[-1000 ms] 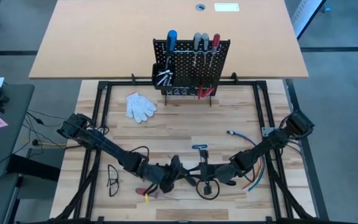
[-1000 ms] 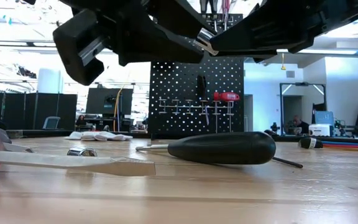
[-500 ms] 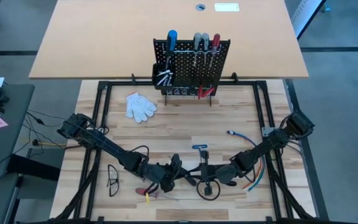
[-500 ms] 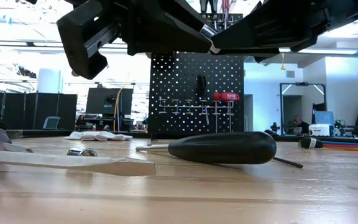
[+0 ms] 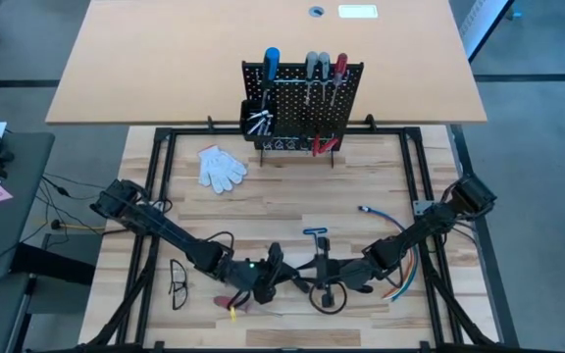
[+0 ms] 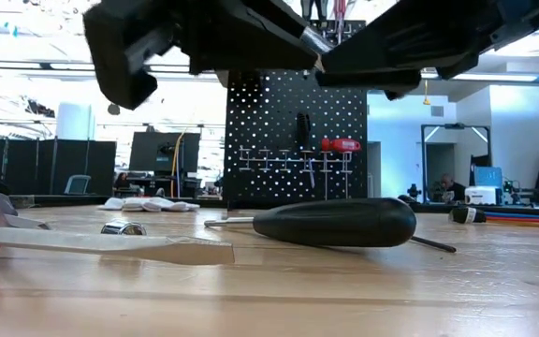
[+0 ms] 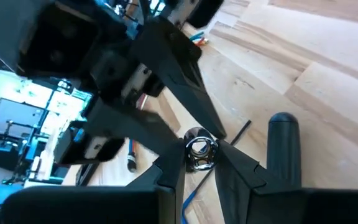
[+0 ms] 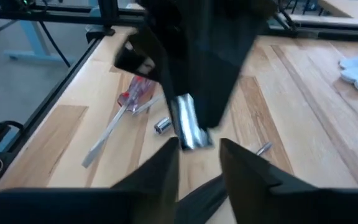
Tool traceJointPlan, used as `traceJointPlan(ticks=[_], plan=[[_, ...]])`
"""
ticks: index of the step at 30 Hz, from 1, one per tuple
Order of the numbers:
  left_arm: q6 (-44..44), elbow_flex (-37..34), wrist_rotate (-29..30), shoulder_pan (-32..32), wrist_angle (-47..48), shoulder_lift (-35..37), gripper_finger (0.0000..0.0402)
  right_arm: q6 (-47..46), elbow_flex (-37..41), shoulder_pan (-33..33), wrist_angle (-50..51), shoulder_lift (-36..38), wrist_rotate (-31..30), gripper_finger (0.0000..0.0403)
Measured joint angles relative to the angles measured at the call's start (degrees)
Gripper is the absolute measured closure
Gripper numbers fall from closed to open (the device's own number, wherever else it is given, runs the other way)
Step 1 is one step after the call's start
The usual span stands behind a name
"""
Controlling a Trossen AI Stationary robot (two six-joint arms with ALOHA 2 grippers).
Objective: Hang tools onto peg board
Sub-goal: Put the socket wrench on the pegboard bin
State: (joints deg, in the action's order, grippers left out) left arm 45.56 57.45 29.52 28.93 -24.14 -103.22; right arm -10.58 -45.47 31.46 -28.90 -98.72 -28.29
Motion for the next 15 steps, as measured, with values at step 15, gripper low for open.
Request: traceJointPlan(ticks=[15], plan=[[-25.3, -0.3, 33.4, -0.6, 20.6, 13.1, 0.0346, -6.1, 0.0, -0.5, 12.6, 0.1, -1.9, 0.0176]])
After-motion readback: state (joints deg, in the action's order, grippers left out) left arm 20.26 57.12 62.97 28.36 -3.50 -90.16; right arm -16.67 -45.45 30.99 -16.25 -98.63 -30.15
